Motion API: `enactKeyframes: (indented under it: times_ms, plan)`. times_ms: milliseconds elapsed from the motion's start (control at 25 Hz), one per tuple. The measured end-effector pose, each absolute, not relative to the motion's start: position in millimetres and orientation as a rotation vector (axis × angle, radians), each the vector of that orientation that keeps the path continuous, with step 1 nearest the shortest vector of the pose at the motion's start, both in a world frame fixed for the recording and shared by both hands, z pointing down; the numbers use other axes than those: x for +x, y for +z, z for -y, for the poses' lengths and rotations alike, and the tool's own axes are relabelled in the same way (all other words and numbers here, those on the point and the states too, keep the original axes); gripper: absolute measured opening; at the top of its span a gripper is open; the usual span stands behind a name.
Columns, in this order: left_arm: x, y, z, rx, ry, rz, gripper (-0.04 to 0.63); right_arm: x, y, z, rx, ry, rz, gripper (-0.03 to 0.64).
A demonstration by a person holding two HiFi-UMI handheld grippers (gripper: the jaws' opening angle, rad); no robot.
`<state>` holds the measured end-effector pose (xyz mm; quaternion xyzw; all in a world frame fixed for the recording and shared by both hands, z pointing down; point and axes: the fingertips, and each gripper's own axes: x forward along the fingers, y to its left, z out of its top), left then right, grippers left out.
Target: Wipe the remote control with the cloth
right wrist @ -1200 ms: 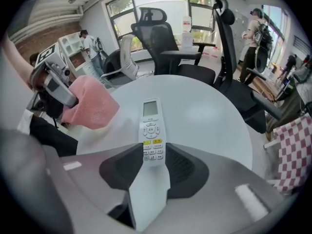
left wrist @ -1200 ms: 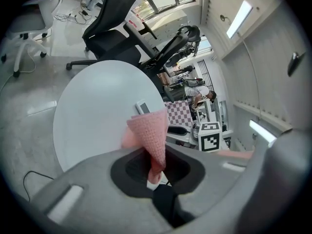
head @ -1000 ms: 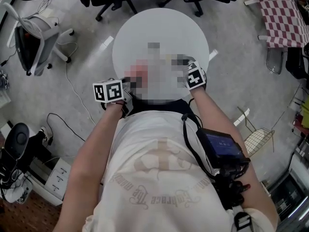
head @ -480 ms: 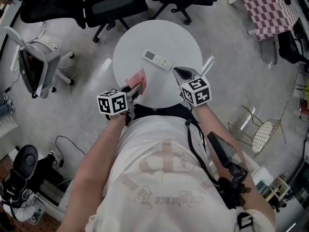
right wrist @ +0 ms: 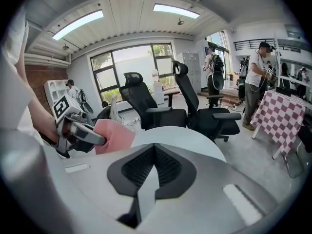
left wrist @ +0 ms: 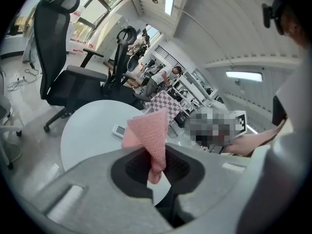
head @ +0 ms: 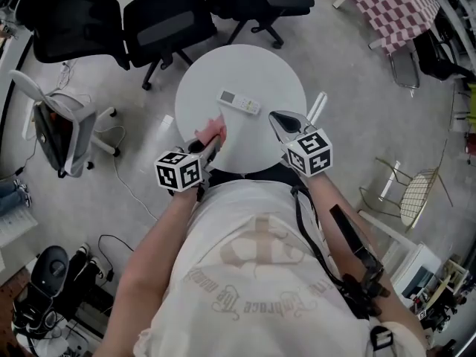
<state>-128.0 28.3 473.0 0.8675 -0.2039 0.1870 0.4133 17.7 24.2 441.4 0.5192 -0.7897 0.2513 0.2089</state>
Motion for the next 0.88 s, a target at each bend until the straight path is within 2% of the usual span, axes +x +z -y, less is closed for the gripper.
enactKeyframes:
  times_ms: [880]
  plan:
    - [-119,457,-34,2.307,0.488,0.467,0.035,24,425,-48,1.489,0.642,2.222,0.006]
